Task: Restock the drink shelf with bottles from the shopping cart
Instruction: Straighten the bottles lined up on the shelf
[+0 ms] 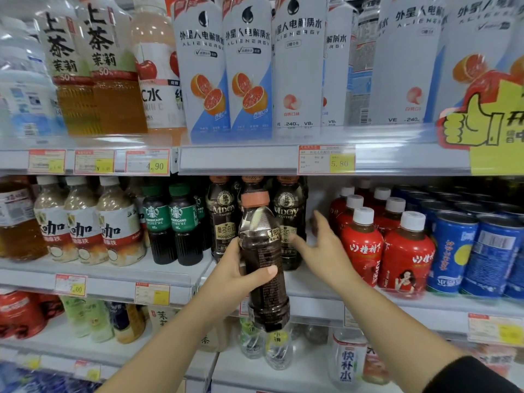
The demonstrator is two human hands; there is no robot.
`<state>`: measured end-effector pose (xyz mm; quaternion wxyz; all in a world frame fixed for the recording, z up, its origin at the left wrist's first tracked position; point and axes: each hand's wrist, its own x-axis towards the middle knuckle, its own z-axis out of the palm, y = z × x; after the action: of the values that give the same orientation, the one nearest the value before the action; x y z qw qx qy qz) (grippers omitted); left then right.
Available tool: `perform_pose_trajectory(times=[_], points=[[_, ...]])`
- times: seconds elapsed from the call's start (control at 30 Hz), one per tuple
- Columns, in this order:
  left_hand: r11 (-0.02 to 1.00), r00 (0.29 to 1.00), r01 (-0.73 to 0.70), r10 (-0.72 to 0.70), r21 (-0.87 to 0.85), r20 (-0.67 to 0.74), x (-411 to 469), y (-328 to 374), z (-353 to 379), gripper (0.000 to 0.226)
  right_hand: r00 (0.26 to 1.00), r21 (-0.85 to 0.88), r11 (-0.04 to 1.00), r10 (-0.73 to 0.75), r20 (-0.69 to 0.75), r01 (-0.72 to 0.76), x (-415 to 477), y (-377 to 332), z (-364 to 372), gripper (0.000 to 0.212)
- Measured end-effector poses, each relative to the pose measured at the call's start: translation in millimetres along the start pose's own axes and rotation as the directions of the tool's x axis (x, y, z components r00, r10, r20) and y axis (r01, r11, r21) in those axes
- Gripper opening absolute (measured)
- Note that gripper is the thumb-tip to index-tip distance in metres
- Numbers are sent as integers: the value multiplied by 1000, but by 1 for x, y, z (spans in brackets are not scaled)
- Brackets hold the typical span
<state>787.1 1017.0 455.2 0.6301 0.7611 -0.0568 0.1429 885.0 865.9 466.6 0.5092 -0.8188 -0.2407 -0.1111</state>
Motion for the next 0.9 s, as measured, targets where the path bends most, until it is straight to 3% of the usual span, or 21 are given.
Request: perform_pose_trajectory(times=[0.13, 0.2, 0.33, 0.53, 0.67, 0.9], points=[[988, 987, -134, 126, 78, 102, 1, 16, 12, 57, 985, 284, 951, -153, 82, 124, -31, -32, -45, 54], [975, 977, -185, 170, 119, 125, 6, 23, 23, 67, 965, 320, 929, -234, 122, 185, -46, -48, -62, 50], [946, 948, -303, 286, 118, 136, 17, 36, 42, 68, 965, 118, 960, -259, 30, 254, -58, -61, -72, 58], [908, 927, -373, 374, 192, 33, 32, 24, 68, 74, 958, -108, 976, -208, -197, 189, -51, -56, -70, 62], [917, 934, -350, 357, 192, -1, 38, 15, 68, 79, 968, -141, 976, -188, -169, 165, -42, -59, -66, 52], [943, 917, -291, 226, 161, 329, 51, 8, 24, 63, 987, -55, 985, -163, 1, 163, -35, -67, -66, 46]])
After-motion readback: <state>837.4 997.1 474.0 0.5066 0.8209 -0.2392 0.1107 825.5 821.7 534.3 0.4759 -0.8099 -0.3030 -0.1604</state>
